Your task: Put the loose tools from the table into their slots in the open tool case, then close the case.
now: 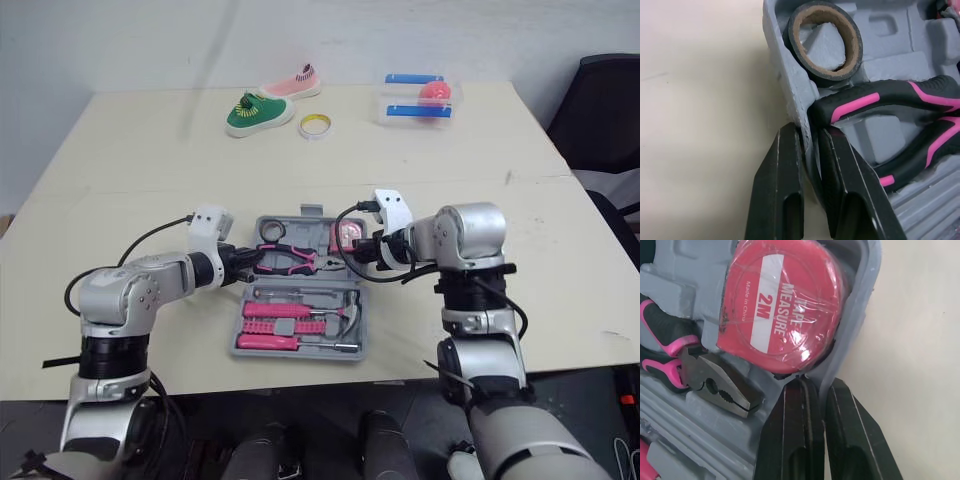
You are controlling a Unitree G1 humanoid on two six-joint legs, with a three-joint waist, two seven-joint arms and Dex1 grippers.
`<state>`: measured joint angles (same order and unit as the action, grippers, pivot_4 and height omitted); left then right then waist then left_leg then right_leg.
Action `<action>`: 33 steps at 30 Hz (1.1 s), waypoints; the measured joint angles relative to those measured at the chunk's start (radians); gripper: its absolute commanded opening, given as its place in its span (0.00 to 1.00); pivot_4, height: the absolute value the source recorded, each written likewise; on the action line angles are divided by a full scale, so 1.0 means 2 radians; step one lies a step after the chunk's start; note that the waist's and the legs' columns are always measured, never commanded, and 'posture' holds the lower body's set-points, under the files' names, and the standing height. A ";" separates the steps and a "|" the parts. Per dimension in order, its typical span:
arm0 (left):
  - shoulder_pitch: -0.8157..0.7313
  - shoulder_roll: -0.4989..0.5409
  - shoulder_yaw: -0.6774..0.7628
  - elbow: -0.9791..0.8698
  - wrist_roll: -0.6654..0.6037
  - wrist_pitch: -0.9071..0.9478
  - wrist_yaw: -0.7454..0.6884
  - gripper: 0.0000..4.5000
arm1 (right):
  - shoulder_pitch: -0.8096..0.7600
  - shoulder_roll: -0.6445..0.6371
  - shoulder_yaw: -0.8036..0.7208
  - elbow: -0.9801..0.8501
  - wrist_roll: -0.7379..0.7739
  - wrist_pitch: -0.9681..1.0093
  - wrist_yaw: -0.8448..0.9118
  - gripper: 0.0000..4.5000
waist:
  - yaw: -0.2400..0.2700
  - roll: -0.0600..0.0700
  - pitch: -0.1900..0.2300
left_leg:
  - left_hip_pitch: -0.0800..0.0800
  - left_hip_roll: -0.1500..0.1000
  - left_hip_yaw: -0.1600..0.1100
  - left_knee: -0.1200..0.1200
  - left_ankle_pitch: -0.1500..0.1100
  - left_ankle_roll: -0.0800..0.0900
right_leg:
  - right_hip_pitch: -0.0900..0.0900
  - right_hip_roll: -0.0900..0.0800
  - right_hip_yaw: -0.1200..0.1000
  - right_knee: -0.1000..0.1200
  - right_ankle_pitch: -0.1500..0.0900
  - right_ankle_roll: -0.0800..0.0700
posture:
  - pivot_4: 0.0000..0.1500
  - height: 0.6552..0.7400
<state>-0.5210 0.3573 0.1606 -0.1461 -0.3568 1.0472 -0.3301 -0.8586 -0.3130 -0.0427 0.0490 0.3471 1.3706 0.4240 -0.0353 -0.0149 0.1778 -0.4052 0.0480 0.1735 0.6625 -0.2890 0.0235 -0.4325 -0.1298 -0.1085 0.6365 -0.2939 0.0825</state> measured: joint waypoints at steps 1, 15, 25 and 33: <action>0.012 0.000 0.005 -0.008 -0.002 -0.032 -0.009 0.00 | 0.029 -0.015 0.011 -0.024 -0.002 -0.070 0.023 0.01 | 0.001 0.000 0.000 | 0.000 0.000 0.000 0.000 0.000 0.000 | 0.000 0.000 0.000 0.000 0.000 0.000 | 1.00 1.00; 0.146 0.049 -0.054 0.062 0.124 -0.558 -0.072 0.00 | 0.220 -0.084 0.091 0.047 -0.145 -0.796 0.103 0.01 | 0.003 0.000 0.001 | 0.001 0.000 0.001 -0.002 -0.001 0.001 | 0.001 0.000 -0.004 -0.004 0.001 0.001 | 1.00 1.00; 0.185 0.079 -0.059 0.101 0.144 -0.685 -0.087 0.45 | 0.251 -0.128 0.102 0.124 -0.210 -1.014 0.090 0.40 | 0.003 0.000 0.001 | 0.006 0.001 0.001 -0.003 -0.001 0.001 | 0.005 -0.002 -0.004 -0.004 0.001 0.001 | 1.00 1.00; 0.247 0.153 -0.015 0.103 0.139 -0.726 -0.134 1.00 | 0.265 -0.194 0.085 0.159 -0.263 -1.091 0.075 1.00 | 0.001 0.000 0.001 | 0.007 0.001 0.002 -0.004 -0.001 0.001 | 0.006 -0.002 -0.003 -0.005 0.000 0.000 | 1.00 1.00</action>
<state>-0.0266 0.6626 0.1305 0.0609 -0.0794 -0.4040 -0.5975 -0.3292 -0.7003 0.1282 0.3661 -0.1794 -0.8121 0.5734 -0.0336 -0.0147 0.1793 -0.3904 0.0499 0.1766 0.6549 -0.2913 0.0247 -0.4212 -0.1339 -0.1153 0.6275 -0.2932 0.0828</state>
